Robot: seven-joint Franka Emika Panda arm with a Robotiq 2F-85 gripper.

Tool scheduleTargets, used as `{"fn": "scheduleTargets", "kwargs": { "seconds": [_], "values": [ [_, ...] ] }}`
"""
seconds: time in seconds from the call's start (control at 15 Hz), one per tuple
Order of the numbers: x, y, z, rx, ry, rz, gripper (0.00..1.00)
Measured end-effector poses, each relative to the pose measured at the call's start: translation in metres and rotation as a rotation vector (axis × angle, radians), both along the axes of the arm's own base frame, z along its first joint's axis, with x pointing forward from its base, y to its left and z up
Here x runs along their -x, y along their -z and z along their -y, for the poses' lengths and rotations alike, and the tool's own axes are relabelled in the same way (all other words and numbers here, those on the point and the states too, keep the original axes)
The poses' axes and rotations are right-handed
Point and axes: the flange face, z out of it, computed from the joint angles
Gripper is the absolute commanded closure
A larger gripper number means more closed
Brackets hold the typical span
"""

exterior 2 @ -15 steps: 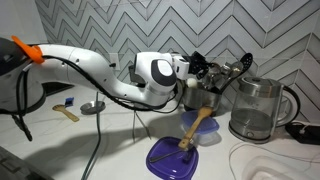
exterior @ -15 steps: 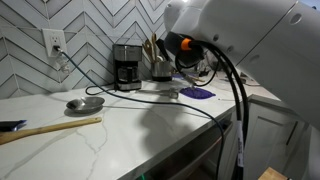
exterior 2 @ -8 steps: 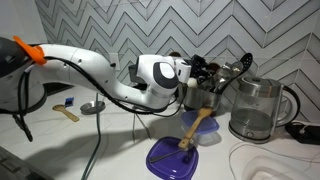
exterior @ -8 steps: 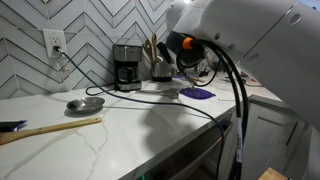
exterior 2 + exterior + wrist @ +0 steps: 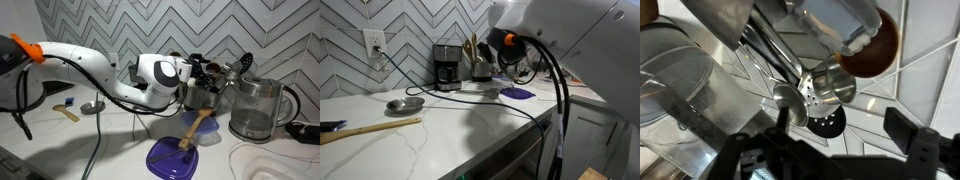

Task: Pick up the metallic cooking spoon from the blue lid and put it in the utensil holding bucket

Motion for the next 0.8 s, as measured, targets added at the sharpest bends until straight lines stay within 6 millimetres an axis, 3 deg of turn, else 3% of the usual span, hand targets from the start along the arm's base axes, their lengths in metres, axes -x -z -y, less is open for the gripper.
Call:
{"fn": "scheduleTargets", "kwargs": {
  "seconds": [0.33, 0.8],
  "values": [
    [0.006, -0.022, -0.019, 0.035, -0.071, -0.06, 0.0],
    [0.041, -0.064, -0.037, 0.055, -0.104, -0.246, 0.0]
  ]
}}
